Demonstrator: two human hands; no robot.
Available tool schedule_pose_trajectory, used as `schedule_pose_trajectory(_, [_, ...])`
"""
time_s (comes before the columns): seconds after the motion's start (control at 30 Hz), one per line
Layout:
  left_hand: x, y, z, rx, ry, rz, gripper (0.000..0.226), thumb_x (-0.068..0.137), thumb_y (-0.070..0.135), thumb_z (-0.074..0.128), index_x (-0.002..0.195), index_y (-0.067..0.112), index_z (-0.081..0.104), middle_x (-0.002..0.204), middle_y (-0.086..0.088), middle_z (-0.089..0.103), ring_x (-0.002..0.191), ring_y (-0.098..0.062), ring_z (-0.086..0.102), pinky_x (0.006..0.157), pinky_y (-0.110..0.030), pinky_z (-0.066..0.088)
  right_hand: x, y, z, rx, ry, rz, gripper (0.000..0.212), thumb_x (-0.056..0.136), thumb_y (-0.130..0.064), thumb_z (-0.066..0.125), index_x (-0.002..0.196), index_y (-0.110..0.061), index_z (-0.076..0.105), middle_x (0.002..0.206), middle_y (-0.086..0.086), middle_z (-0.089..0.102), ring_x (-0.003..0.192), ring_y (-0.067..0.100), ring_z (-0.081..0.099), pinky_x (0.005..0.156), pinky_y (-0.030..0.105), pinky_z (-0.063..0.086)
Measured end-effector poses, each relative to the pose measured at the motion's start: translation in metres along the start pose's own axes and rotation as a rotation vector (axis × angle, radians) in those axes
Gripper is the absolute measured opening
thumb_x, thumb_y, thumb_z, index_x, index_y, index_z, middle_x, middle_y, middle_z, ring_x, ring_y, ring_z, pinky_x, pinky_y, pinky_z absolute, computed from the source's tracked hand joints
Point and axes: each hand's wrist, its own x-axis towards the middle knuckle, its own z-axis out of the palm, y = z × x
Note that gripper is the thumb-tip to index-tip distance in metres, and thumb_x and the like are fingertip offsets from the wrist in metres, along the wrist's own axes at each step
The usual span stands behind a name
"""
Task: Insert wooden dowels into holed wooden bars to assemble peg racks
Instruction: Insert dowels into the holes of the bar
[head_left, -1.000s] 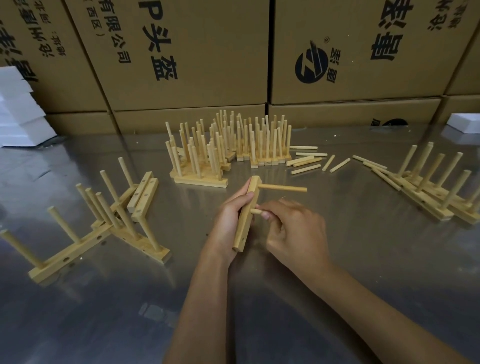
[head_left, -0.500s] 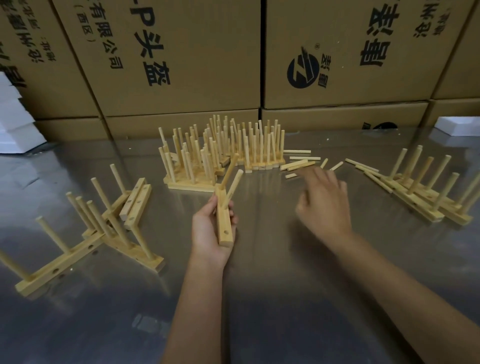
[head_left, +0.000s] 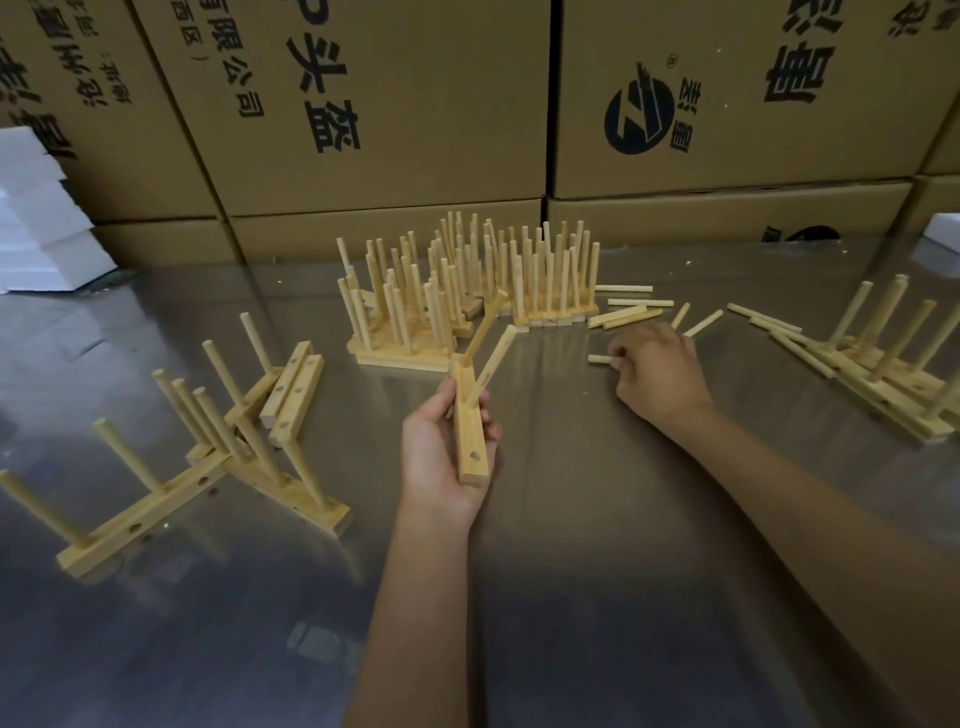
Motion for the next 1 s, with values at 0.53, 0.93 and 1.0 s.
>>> schedule_pose_trajectory(0.53, [-0.008,-0.007,0.008,0.291,-0.009,0.062,0.028,0.096,0.023,0.057,0.120,0.030,0.068,0.068,0.002,0.061,0.058,-0.010,0.051,0.054,-0.023,0.044,-0.141,-0.083,-0.052,0.080,0.174,-0.515,0.018,0.092,-0.020,0.059,0.104,-0.024,0.072,0.081,-0.005,0.057,0.075,0.019,0.047,0.066,0.032,0.027])
schedule_pose_trajectory(0.93, [-0.006,-0.011,0.009,0.390,-0.040,0.054,0.030,0.096,0.026,0.056,0.123,0.034,0.068,0.072,0.003,0.061,0.059,-0.009,0.048,0.058,-0.024,0.043,-0.137,-0.093,-0.052,0.272,0.029,-0.490,0.017,0.091,-0.007,0.057,0.098,-0.015,0.070,0.078,-0.002,0.055,0.072,0.015,0.039,0.061,0.028,0.032])
schedule_pose_trajectory(1.0, [-0.006,-0.009,0.009,0.383,-0.049,0.055,0.030,0.096,0.026,0.057,0.123,0.034,0.068,0.073,0.002,0.060,0.058,-0.009,0.049,0.055,-0.023,0.044,-0.136,-0.097,-0.051,0.314,-0.018,-0.423,0.017,0.092,-0.011,0.055,0.099,-0.017,0.070,0.078,-0.004,0.057,0.071,0.014,0.043,0.059,0.029,0.036])
